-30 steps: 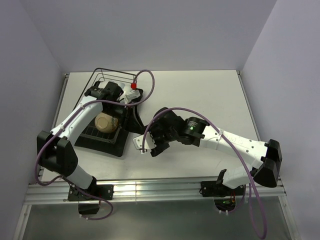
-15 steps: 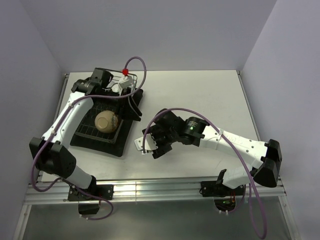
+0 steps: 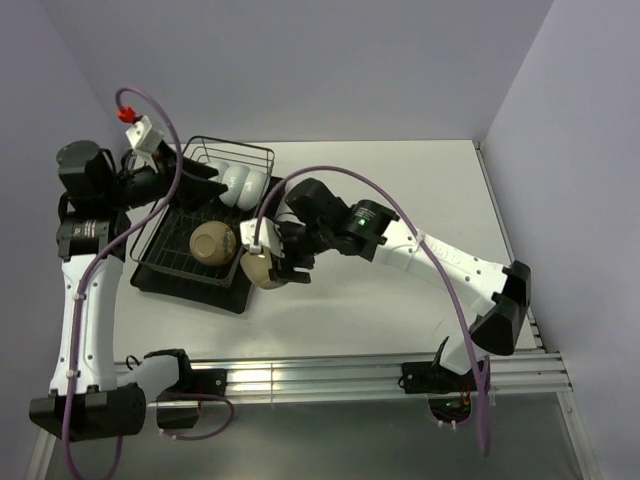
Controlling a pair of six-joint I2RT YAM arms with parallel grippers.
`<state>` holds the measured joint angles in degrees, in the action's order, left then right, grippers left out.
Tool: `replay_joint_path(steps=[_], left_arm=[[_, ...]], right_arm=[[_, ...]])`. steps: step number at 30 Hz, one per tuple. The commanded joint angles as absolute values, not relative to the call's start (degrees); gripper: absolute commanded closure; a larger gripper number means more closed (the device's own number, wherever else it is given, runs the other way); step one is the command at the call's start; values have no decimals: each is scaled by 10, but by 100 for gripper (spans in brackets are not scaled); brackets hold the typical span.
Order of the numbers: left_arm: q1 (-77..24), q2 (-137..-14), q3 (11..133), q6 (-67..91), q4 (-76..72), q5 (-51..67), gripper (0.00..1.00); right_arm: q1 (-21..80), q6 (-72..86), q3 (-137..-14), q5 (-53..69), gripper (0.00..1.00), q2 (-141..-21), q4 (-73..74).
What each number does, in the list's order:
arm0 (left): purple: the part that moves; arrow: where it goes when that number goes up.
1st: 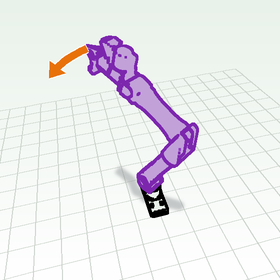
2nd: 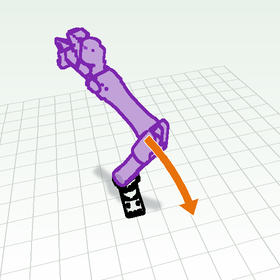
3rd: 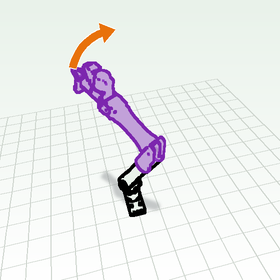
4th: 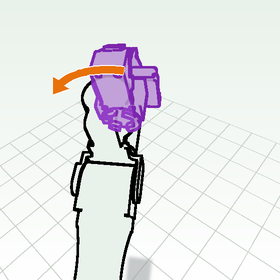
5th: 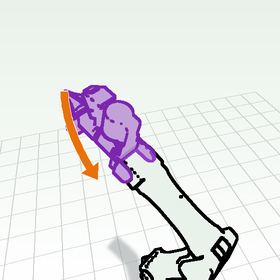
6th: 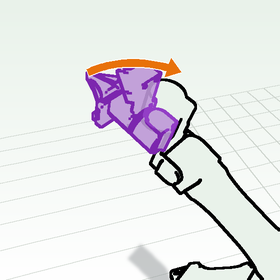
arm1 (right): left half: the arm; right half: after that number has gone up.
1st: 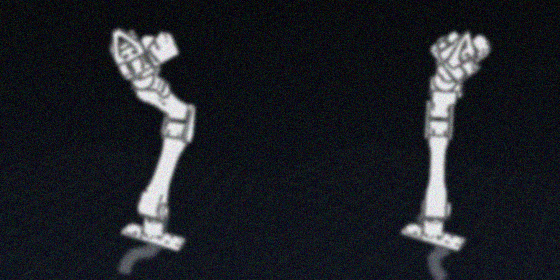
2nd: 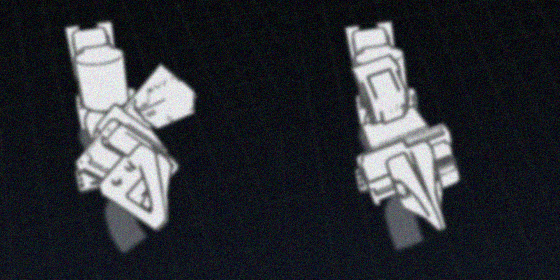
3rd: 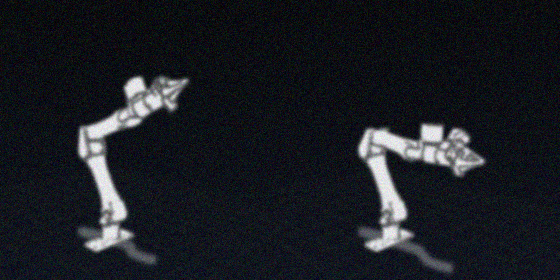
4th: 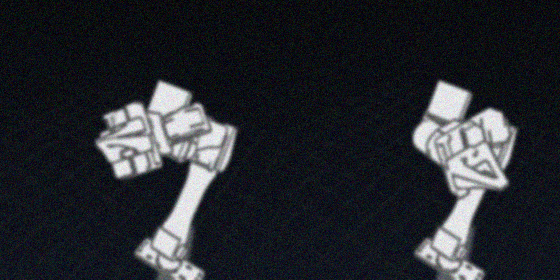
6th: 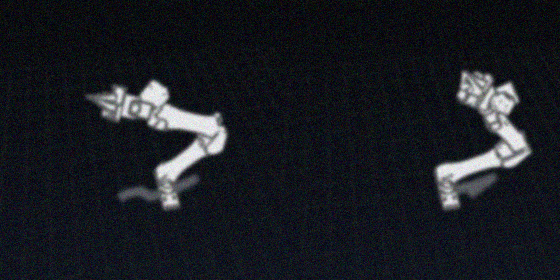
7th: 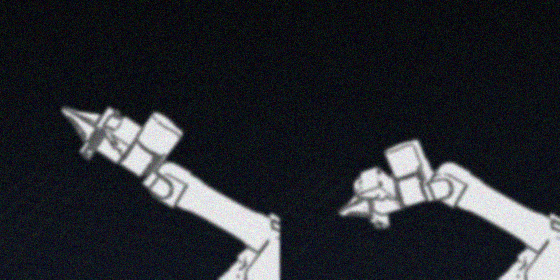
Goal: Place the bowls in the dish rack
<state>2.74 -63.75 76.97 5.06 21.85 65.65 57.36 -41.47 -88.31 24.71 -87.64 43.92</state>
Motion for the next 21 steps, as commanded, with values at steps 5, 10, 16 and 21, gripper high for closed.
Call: replay_joint_path(steps=[5, 10, 16, 21], left_arm=[[109, -589, 721, 234, 64, 649, 43], [158, -568, 700, 272, 47, 660, 44], [200, -532, 706, 279, 75, 670, 44], [254, -497, 690, 329, 37, 674, 43]], right_arm=[[556, -223, -1055, 315, 100, -960, 365], [549, -126, -1148, 326, 100, -1037, 316], [547, -14, -1237, 336, 100, -1126, 263], [548, 32, -1291, 332, 100, -1187, 224]])
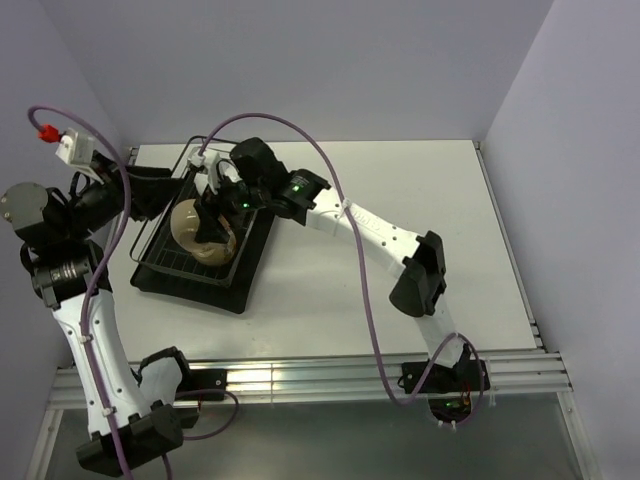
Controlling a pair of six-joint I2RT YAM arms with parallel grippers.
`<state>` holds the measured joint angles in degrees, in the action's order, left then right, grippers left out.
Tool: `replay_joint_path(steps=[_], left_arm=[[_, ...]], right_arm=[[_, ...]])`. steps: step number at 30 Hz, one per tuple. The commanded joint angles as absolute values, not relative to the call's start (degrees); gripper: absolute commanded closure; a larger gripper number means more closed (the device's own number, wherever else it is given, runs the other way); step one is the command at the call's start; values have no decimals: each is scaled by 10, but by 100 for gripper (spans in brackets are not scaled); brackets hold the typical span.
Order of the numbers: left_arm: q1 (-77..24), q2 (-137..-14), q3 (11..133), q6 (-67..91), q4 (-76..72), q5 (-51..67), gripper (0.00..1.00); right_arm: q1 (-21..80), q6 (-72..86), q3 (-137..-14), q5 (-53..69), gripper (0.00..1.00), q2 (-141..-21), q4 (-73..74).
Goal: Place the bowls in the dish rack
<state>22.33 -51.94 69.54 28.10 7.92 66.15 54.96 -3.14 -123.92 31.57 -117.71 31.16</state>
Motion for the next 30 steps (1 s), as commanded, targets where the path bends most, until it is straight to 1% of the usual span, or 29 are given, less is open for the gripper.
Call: replay_joint_path(steps=[1, 4, 14, 18, 30], left_arm=[[262, -490, 680, 369, 21, 675, 43], [278, -495, 669, 412, -11, 673, 41], [308, -498, 652, 442, -25, 690, 40], [316, -497, 644, 458, -40, 692, 39], [342, -500, 657, 430, -4, 716, 39]], right_arm=[[548, 40, -1295, 331, 100, -1193, 217], [548, 61, -1310, 330, 100, -1216, 186], [570, 108, -1348, 301, 100, -1293, 83], [588, 105, -1364, 283, 100, -1322, 69], [606, 100, -1356, 225, 100, -1375, 4]])
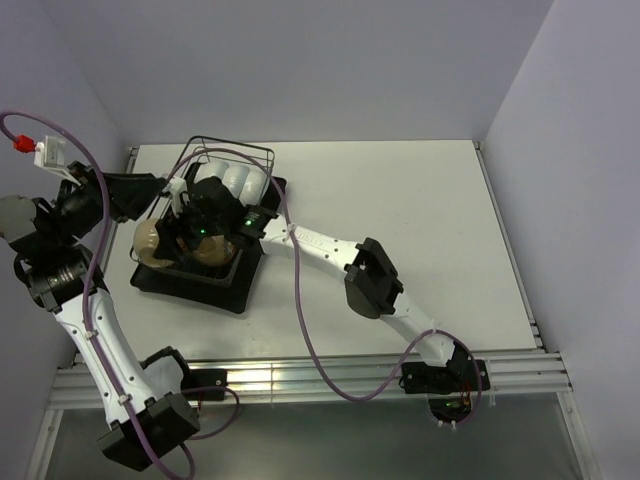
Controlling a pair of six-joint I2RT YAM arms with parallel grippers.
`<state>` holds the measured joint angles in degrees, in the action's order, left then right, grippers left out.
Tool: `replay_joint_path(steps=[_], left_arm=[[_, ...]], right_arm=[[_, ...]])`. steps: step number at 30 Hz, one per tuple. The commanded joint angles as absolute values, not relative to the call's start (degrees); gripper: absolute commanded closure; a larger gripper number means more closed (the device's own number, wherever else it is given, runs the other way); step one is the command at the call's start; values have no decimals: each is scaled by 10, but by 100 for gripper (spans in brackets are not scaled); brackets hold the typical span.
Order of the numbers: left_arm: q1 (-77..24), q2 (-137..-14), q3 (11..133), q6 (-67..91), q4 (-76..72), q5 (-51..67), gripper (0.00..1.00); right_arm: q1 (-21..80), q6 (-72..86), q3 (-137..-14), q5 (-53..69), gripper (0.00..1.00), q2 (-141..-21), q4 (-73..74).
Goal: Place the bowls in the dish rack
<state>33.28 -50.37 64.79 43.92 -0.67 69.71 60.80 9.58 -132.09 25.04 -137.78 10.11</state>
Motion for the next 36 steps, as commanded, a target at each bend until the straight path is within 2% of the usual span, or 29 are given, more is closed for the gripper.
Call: replay_joint_path(steps=[1, 26, 36], left_arm=[[344, -504, 659, 430, -4, 716, 39], [352, -513, 663, 384, 47, 739, 39], [353, -513, 652, 382, 43, 740, 39]], right_arm=[[608, 100, -1357, 224, 100, -1380, 3], [617, 80, -1366, 175, 99, -1426, -43], [607, 80, -1370, 167, 95, -1432, -51]])
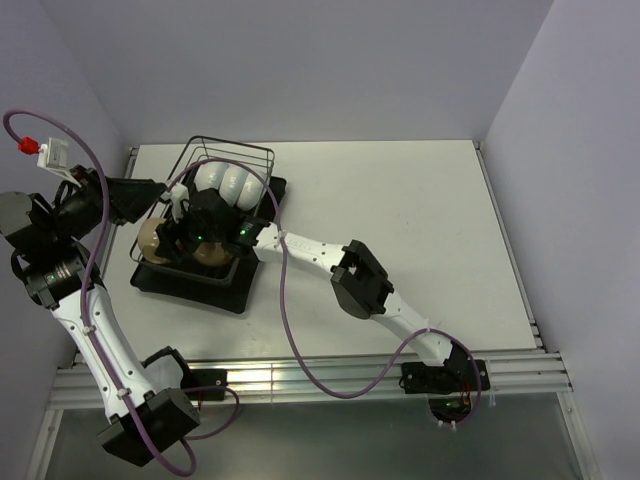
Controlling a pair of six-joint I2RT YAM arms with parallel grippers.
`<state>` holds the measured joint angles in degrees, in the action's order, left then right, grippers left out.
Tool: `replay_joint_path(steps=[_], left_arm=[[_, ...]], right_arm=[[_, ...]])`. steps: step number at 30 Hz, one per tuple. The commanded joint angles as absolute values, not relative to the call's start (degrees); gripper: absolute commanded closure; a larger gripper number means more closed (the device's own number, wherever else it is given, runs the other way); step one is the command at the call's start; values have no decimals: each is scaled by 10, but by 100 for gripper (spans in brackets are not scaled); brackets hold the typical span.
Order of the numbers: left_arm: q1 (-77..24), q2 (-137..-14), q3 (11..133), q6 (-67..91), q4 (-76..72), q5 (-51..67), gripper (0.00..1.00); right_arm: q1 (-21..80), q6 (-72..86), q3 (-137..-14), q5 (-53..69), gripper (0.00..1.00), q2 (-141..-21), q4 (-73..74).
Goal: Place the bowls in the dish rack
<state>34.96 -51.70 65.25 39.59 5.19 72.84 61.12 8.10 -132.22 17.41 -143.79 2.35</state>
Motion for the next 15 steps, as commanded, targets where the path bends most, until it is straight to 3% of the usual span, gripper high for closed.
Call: replay_joint_path(steps=[1, 15], left_arm=[[352, -513, 651, 383, 42, 740, 39], [353, -519, 657, 385, 43, 738, 38]], right_arm=[[608, 78, -1373, 164, 94, -1432, -52], [602, 76, -1370, 156, 91, -1451, -83]])
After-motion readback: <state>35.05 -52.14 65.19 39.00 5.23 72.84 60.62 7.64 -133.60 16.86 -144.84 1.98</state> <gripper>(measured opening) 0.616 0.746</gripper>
